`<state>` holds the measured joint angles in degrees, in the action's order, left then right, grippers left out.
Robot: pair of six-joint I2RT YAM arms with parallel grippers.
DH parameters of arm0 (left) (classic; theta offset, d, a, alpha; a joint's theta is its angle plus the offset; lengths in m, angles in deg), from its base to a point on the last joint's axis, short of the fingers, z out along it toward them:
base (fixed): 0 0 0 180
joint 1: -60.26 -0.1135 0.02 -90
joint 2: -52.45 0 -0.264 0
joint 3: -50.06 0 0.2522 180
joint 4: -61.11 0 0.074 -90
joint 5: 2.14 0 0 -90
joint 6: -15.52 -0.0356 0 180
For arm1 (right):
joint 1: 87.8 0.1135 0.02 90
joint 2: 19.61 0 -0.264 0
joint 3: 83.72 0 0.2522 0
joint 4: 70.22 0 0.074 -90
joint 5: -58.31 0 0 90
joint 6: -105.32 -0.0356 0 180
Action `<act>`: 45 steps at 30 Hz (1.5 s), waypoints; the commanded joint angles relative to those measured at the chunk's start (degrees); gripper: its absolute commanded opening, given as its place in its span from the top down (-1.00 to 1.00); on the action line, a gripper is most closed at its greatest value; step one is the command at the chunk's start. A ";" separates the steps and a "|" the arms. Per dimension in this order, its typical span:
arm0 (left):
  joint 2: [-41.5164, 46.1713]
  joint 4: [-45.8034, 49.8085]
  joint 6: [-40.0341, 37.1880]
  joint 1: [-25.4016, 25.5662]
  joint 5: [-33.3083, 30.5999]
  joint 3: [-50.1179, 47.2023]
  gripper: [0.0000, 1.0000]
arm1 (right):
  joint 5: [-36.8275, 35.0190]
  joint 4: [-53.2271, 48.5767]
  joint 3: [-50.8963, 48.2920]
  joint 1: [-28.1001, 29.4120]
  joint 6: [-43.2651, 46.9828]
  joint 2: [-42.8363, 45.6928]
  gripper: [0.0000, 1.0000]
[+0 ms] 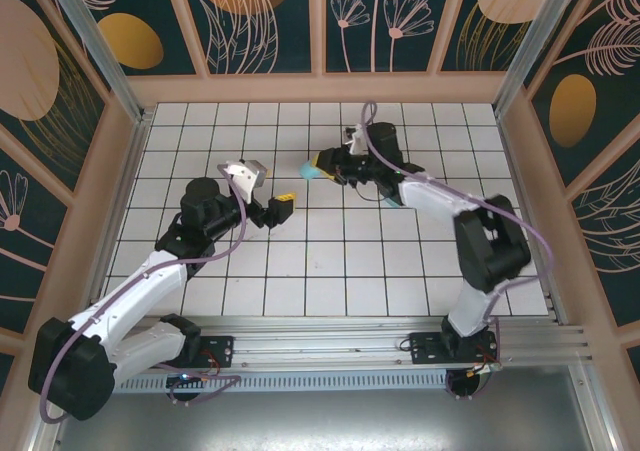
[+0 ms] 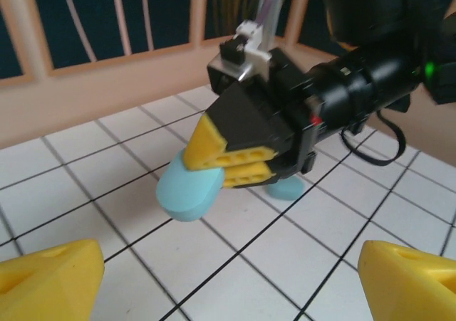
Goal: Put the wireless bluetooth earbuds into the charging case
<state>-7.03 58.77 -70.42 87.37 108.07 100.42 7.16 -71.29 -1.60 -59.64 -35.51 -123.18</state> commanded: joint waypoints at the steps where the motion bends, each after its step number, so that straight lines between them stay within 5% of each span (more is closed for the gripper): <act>1: 1.29 3.24 -1.10 0.14 -4.98 -1.33 -0.82 | 1.25 -1.18 6.67 -0.41 3.41 -9.13 0.69; 6: 1.56 4.67 -1.32 0.14 -4.96 -2.06 -0.81 | 3.92 -4.77 16.24 0.25 4.08 -22.44 0.72; 13: 0.94 2.87 -0.79 0.04 -5.37 -3.90 -0.81 | -0.27 -12.81 21.17 -0.51 9.97 -27.19 0.70; 21: -0.65 2.93 -0.71 0.04 -6.79 -2.50 -0.81 | -5.13 -20.12 21.68 -1.61 16.28 -25.60 0.26; 26: -0.55 4.10 -0.40 0.02 -10.49 -1.73 -0.82 | -10.97 -25.22 21.55 -1.93 21.55 -20.40 -0.09; 32: 0.48 3.76 3.18 -0.46 -24.43 -2.35 -0.97 | -22.82 -30.15 17.29 -2.67 27.93 -8.77 -0.64; 39: -0.08 1.55 4.88 -4.51 -29.06 -3.15 -0.97 | -42.51 -25.62 0.15 -4.78 35.16 10.56 -0.88; 45: -1.16 -2.57 5.23 -8.63 -30.96 -6.19 -0.97 | -53.07 -11.22 -19.74 -8.37 37.55 22.44 -0.98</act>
<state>-7.56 59.64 -66.25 80.34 79.22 95.80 -37.21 -88.82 -15.17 -66.96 -0.80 -102.41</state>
